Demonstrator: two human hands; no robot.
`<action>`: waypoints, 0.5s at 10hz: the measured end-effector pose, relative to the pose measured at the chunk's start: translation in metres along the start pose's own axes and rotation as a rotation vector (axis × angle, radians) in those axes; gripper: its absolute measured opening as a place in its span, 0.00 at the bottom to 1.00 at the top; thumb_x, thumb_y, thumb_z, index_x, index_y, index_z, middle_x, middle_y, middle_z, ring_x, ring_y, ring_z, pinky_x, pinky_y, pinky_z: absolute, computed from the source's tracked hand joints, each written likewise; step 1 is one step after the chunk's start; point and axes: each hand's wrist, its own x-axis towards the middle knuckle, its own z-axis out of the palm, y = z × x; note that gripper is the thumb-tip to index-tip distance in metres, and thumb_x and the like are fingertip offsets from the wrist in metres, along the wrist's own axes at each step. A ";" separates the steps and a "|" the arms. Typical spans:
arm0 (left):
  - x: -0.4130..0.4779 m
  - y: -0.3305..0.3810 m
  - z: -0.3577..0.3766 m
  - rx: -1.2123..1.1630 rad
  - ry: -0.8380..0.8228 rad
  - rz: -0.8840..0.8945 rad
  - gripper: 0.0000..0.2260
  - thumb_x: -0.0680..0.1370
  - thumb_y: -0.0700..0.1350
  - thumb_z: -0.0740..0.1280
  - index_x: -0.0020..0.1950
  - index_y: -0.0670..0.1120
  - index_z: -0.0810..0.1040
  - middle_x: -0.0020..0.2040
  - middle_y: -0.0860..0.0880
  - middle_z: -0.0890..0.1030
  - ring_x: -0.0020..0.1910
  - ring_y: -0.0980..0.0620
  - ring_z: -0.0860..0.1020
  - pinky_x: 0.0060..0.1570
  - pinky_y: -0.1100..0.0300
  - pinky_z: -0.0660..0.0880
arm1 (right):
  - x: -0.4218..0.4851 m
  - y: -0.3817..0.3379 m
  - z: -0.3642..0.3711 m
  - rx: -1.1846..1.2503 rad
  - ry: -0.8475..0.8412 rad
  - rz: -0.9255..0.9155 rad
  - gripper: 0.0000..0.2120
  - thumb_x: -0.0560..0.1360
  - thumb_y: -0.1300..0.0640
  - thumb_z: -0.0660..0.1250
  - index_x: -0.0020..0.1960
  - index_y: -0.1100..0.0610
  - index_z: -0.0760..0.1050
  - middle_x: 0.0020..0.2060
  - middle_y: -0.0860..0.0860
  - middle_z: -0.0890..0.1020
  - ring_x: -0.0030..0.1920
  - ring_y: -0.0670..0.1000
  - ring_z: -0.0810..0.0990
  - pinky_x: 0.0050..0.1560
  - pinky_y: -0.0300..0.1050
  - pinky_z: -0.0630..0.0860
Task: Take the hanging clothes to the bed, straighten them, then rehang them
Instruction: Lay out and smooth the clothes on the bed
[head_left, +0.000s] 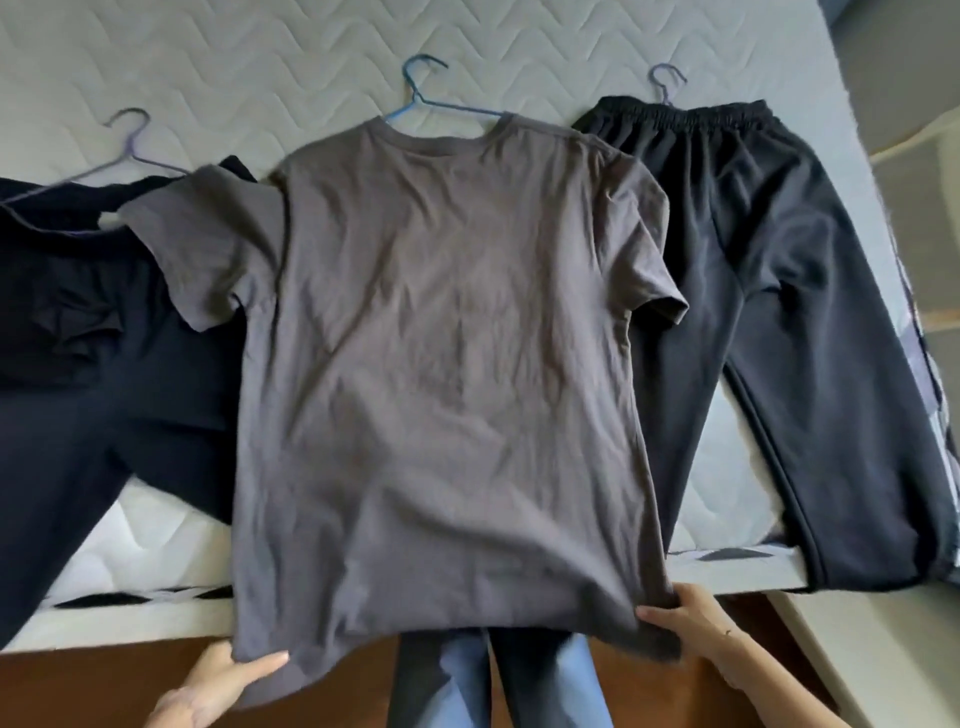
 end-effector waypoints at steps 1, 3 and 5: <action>0.004 -0.047 0.007 -0.066 0.100 -0.096 0.07 0.73 0.34 0.68 0.49 0.32 0.75 0.37 0.38 0.79 0.37 0.42 0.77 0.44 0.50 0.73 | -0.009 0.018 0.012 -0.148 0.061 0.017 0.10 0.80 0.59 0.74 0.43 0.50 0.78 0.42 0.50 0.84 0.58 0.60 0.86 0.42 0.47 0.73; 0.039 -0.061 -0.005 -0.137 0.276 -0.029 0.07 0.73 0.36 0.68 0.48 0.34 0.79 0.50 0.35 0.81 0.51 0.36 0.78 0.58 0.50 0.70 | -0.064 0.009 0.005 -0.073 0.142 0.010 0.08 0.79 0.51 0.73 0.48 0.47 0.74 0.55 0.52 0.84 0.52 0.53 0.80 0.51 0.45 0.74; -0.121 0.033 0.021 -0.366 0.124 0.193 0.06 0.79 0.31 0.56 0.46 0.37 0.71 0.37 0.39 0.76 0.34 0.46 0.73 0.36 0.58 0.65 | -0.097 0.014 -0.034 -0.033 0.093 -0.167 0.14 0.78 0.60 0.73 0.39 0.43 0.81 0.25 0.40 0.84 0.41 0.44 0.82 0.42 0.35 0.77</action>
